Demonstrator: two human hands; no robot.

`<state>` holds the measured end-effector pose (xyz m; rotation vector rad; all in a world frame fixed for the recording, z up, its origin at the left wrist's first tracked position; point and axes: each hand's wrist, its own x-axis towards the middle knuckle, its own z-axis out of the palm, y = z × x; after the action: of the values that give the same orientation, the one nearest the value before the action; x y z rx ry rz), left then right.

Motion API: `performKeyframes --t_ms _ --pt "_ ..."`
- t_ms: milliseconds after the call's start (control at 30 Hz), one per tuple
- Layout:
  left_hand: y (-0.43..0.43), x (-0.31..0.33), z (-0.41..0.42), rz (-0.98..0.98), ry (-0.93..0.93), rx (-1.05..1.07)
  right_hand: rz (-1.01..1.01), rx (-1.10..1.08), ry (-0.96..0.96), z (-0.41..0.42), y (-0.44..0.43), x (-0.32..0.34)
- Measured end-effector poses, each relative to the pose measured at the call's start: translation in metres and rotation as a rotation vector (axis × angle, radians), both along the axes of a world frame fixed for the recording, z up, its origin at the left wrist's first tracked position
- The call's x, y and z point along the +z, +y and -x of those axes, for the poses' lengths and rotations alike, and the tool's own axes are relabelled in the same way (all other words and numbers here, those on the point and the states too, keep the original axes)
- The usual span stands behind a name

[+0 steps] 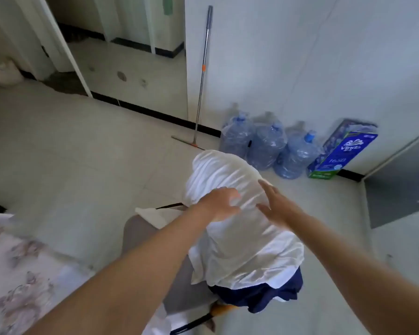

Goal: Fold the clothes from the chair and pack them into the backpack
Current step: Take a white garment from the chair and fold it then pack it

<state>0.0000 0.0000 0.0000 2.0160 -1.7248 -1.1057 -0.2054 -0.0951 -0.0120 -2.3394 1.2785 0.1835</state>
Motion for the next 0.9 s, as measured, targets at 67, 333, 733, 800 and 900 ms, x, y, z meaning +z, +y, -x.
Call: performKeyframes --t_ms 67,333,733,800,900 --pt "-0.016 -0.009 0.019 0.001 0.008 -0.022 -0.029 -0.039 -0.093 0.004 -0.003 -0.007" --pt "-0.022 -0.056 0.062 0.163 0.133 0.025 -0.055 -0.191 -0.236 0.031 0.025 -0.017" --pt "-0.006 -0.008 0.032 0.322 0.227 0.078 0.301 -0.037 -0.188 0.025 0.037 0.015" --pt "-0.011 0.008 0.025 0.360 0.269 0.107 0.288 -0.124 -0.257 0.011 0.033 0.027" --pt "-0.023 0.031 0.013 0.492 0.280 0.168 0.180 -0.240 -0.389 -0.011 0.024 0.048"
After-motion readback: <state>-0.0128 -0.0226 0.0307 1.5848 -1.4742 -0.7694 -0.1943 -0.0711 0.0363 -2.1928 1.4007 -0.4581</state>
